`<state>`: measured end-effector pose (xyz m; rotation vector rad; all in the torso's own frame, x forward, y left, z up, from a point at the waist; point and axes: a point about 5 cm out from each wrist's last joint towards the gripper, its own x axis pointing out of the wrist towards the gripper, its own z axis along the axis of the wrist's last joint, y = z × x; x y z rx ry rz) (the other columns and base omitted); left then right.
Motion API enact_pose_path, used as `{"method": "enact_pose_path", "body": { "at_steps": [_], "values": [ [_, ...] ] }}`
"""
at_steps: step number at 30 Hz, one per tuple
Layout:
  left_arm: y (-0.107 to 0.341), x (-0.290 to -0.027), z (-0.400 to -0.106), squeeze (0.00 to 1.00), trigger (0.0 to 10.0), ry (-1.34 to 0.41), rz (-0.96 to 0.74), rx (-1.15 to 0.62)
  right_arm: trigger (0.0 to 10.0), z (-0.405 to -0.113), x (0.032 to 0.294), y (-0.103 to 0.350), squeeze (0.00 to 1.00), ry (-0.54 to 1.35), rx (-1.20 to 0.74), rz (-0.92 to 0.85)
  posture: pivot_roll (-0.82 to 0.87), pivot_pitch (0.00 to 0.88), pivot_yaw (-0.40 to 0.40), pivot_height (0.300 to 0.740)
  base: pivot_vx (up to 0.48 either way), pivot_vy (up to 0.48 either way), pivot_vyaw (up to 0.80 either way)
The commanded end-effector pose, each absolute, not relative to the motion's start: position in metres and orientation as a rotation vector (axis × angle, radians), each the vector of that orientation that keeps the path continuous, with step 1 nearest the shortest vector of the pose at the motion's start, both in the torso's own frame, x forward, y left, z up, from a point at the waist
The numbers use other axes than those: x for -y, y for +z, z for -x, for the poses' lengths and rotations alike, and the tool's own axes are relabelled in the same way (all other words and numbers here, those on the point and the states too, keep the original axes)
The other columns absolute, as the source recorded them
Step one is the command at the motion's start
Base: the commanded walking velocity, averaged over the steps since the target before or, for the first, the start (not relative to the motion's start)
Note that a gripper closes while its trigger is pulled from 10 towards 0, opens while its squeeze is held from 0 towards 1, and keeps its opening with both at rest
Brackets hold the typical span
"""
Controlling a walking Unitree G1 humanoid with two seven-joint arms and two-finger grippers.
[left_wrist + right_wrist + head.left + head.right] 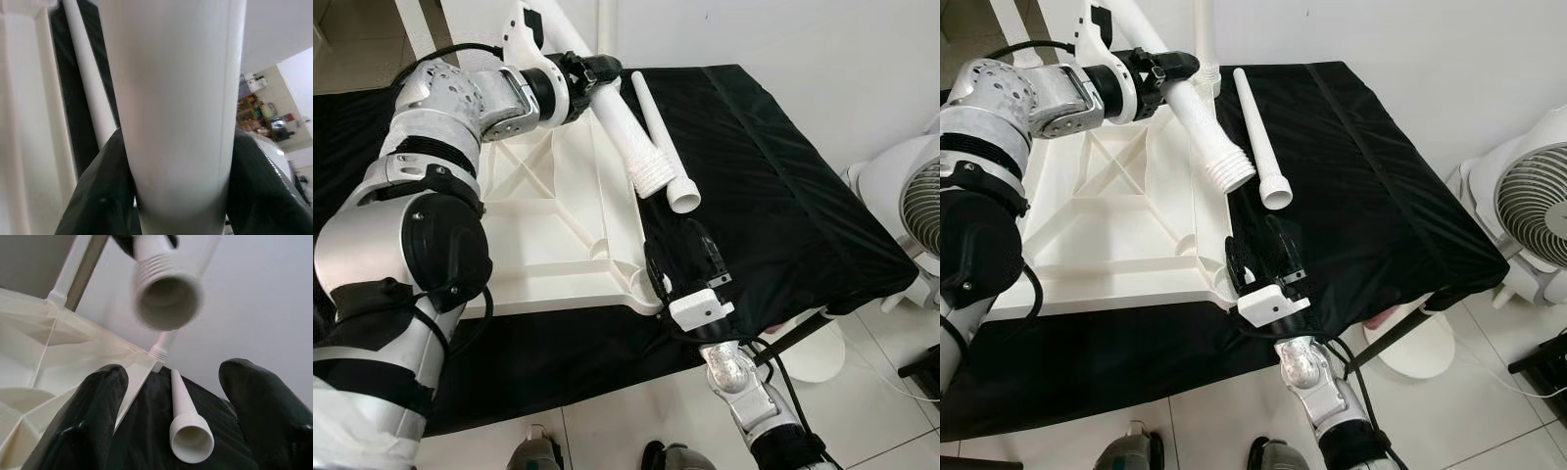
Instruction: Building children table
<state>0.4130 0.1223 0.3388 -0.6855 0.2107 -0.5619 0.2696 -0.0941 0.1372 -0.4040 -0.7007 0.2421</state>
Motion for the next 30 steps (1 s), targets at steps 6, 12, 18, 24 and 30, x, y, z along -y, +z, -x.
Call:
{"method": "enact_pose_path", "body": {
  "at_steps": [6,12,18,24,30],
  "values": [
    [0.353,-0.124,-0.412,0.0,10.0,-0.597,0.549,0.001,10.0,-0.289,0.105,0.167,0.0,0.184,0.624,0.255,0.1,0.084,-0.016,0.74,0.0,0.0,0.0],
    [0.35,-0.128,-0.413,0.0,10.0,-0.538,0.506,0.081,10.0,-0.306,0.104,0.181,0.0,0.189,0.546,0.178,0.1,0.086,-0.021,0.74,0.0,0.0,0.0],
    [0.342,-0.132,-0.409,0.0,10.0,-0.443,0.426,0.181,10.0,-0.323,0.108,0.196,0.0,0.222,0.466,0.149,0.1,0.077,-0.028,0.74,0.0,0.0,0.0],
    [0.33,-0.126,-0.401,0.0,10.0,-0.419,0.363,0.236,10.0,-0.329,0.11,0.204,0.0,0.287,0.41,0.184,0.1,0.065,-0.034,0.74,0.0,0.0,0.0],
    [0.322,-0.123,-0.394,0.0,10.0,-0.394,0.312,0.287,10.0,-0.328,0.103,0.201,0.0,0.41,0.377,0.226,0.1,0.054,-0.035,0.74,0.0,0.0,0.0]
  ]
}}
